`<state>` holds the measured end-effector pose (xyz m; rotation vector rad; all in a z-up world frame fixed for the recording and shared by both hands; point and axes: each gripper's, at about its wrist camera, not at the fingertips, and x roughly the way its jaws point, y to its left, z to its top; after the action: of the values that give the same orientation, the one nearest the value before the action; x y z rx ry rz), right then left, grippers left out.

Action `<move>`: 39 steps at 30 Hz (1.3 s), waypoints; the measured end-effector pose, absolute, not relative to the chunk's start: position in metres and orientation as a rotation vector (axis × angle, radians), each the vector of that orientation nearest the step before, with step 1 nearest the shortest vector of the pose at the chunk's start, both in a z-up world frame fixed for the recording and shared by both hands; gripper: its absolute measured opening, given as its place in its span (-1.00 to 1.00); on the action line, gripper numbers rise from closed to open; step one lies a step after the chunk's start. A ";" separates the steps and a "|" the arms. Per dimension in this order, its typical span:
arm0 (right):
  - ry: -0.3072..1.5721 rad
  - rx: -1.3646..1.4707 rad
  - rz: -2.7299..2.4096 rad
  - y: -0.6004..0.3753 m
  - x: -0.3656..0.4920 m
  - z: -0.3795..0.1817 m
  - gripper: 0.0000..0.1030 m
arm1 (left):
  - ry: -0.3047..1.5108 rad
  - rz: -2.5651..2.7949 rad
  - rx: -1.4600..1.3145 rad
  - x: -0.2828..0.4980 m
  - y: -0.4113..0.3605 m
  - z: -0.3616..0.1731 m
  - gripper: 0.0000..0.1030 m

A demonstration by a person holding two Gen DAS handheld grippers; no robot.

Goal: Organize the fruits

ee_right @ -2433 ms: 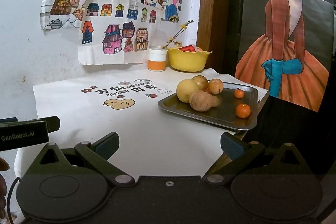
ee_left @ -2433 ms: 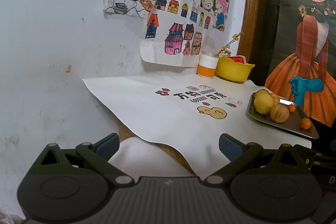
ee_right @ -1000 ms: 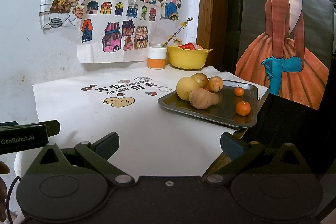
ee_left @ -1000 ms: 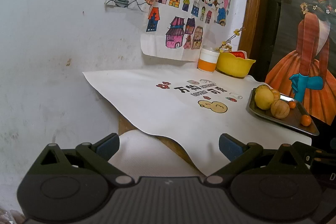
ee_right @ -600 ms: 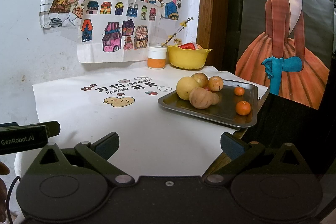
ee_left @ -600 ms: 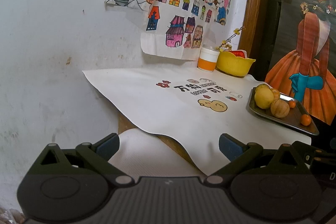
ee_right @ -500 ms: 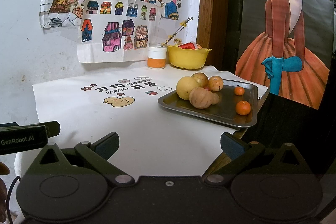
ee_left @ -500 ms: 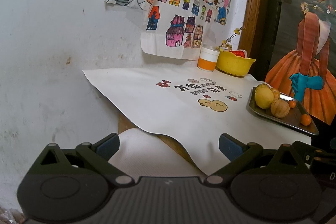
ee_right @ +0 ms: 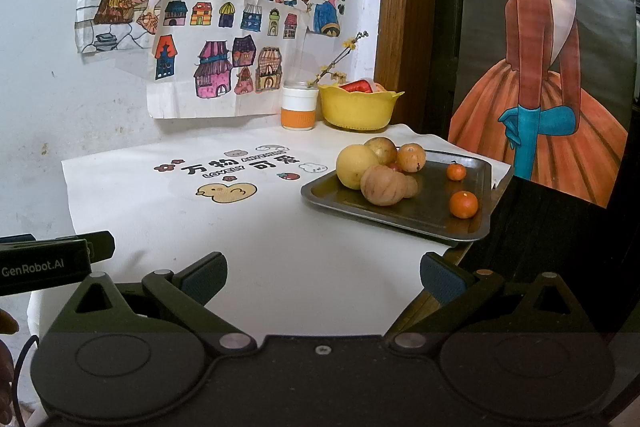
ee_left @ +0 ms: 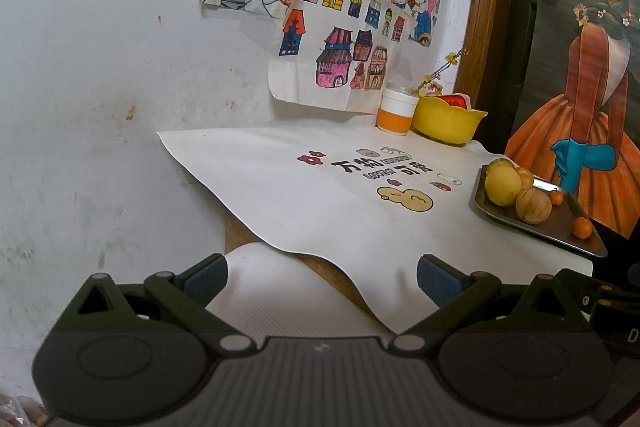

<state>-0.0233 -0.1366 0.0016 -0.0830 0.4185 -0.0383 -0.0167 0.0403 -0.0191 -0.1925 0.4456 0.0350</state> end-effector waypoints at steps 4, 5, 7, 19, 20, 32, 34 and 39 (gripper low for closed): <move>0.419 -0.083 -0.038 -0.137 -0.023 0.002 0.99 | 0.446 0.035 -0.193 -0.017 0.040 -0.019 0.99; 0.419 -0.083 -0.038 -0.137 -0.023 0.002 0.99 | 0.447 0.035 -0.193 -0.017 0.040 -0.019 0.99; 0.419 -0.083 -0.039 -0.136 -0.023 0.002 0.99 | 0.447 0.035 -0.194 -0.016 0.040 -0.019 0.99; 0.421 -0.083 -0.039 -0.136 -0.023 0.002 0.99 | 0.449 0.033 -0.197 -0.017 0.040 -0.021 0.99; 0.421 -0.083 -0.039 -0.136 -0.023 0.002 0.99 | 0.449 0.032 -0.199 -0.018 0.040 -0.022 0.99; 0.423 -0.082 -0.039 -0.136 -0.022 0.002 0.99 | 0.450 0.013 -0.198 -0.022 0.032 -0.018 0.99; 0.423 -0.083 -0.039 -0.136 -0.022 0.002 0.99 | 0.448 0.007 -0.195 -0.023 0.031 -0.017 0.99; 0.423 -0.082 -0.040 -0.136 -0.022 0.002 0.99 | 0.448 0.006 -0.190 -0.023 0.030 -0.016 0.99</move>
<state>-0.0223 -0.1358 0.0021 -0.0823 0.4233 -0.0397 -0.0228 0.0298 -0.0157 -0.1900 0.4478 0.0062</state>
